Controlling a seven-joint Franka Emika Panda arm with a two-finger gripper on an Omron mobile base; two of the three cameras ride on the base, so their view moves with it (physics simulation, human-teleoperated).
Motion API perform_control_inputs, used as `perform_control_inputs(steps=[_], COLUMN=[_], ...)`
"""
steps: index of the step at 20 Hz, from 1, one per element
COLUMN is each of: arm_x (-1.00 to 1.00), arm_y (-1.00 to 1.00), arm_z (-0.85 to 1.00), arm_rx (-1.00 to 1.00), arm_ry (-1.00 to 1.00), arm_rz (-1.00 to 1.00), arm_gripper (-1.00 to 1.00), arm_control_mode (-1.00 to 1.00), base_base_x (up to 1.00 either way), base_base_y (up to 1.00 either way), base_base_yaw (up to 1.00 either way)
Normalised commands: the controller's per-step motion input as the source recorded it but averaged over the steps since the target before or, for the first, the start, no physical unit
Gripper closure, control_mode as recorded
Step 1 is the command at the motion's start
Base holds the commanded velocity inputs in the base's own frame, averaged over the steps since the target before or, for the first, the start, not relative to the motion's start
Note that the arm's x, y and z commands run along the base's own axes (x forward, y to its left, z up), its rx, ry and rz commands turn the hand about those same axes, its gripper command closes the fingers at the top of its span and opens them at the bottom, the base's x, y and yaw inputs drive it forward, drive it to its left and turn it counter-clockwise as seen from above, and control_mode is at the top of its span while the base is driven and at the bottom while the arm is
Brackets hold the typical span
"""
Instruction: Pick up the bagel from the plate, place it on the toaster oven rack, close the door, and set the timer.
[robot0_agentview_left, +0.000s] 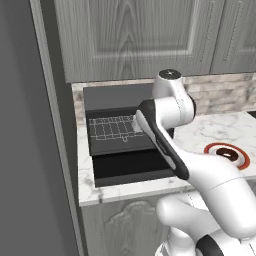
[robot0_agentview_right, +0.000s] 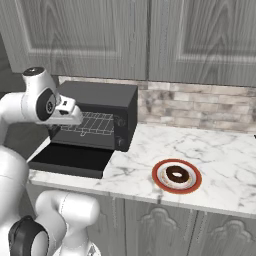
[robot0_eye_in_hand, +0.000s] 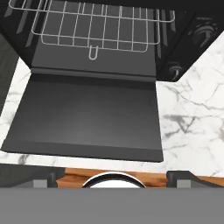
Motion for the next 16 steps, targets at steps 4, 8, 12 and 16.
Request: perform_control_inputs(steps=[4, 8, 12, 16], arm_x=[0.0, 0.0, 0.02, 0.15], arm_y=[0.41, 0.23, 0.06, 0.0], arm_z=[-0.34, -0.35, -0.27, -0.22], arm_rx=[-0.01, 0.0, 0.0, 0.0], arm_ry=[0.0, 0.0, 0.0, 0.0], arm_rz=[0.0, 0.0, 0.0, 0.0], arm_gripper=[-1.0, -1.0, -1.0, -1.0], arm_control_mode=[-1.0, -1.0, -1.0, -1.0], base_base_x=[0.0, 0.0, 0.0, 0.0], base_base_y=[0.0, 0.0, 0.0, 0.0], base_base_yaw=[0.0, 0.0, 0.0, 0.0])
